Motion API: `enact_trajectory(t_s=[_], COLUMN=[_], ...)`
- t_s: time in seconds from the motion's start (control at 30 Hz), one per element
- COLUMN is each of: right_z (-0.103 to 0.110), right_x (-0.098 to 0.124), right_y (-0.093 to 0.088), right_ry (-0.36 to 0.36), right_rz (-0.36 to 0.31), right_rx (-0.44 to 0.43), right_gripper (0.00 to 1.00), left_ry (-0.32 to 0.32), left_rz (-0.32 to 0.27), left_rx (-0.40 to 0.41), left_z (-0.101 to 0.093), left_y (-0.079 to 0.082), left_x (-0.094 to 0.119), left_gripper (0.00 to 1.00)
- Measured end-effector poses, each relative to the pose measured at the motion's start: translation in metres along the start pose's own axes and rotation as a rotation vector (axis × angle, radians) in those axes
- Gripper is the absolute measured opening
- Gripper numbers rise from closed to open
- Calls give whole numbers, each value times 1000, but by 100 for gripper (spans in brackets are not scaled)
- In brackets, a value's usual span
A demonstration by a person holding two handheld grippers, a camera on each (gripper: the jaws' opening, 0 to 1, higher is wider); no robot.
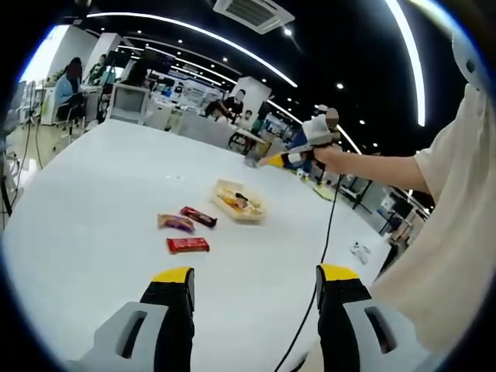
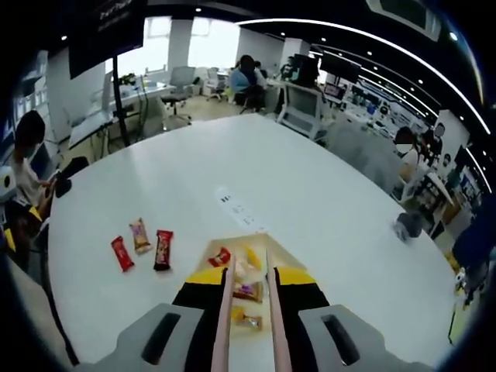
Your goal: Place the target food into the container with the food tongs after gripping and lifting it, then release it inside without dropping or visibly crushing the food.
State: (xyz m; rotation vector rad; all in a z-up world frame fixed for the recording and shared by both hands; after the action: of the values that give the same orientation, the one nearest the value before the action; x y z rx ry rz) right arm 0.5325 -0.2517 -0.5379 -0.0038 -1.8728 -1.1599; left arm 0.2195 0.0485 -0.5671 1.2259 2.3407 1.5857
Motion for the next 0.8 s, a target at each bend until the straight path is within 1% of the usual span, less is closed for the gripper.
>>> enact_trajectory(t_s=[0.33,0.47,0.63,0.67,0.8], right_z=[23,34,51,58,70], right_x=[-2,-3,-7,-7,-10], right_y=[5,6,5,5,6], right_ry=[36,62,97,108,130], right_rz=[-12,-13,-6,-6,-4], right_rx=[14,10,22,27,41], right_gripper=[23,23,23,23,24], left_ry=[-2,-3,0,0,4], left_rz=[-8,-13,-18,-19,-21], left_rx=[1,0,0,1,2], left_z=[-1,-2,0,0,1], left_y=[-2,-1,-2,-2,-3], left_x=[2,3,5,6,8], left_gripper=[63,63,63,63,63])
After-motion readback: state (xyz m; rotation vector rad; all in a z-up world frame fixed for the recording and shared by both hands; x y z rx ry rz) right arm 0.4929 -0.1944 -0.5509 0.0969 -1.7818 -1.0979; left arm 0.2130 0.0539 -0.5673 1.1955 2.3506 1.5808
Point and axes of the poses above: the point that each gripper's makers call its tool centre point, and the gripper's own axes: x roughly backward along the fingers, z roughly to its left, y roughly out of its top, the point moved 6 cm from there along x, roughly backward along the fingers
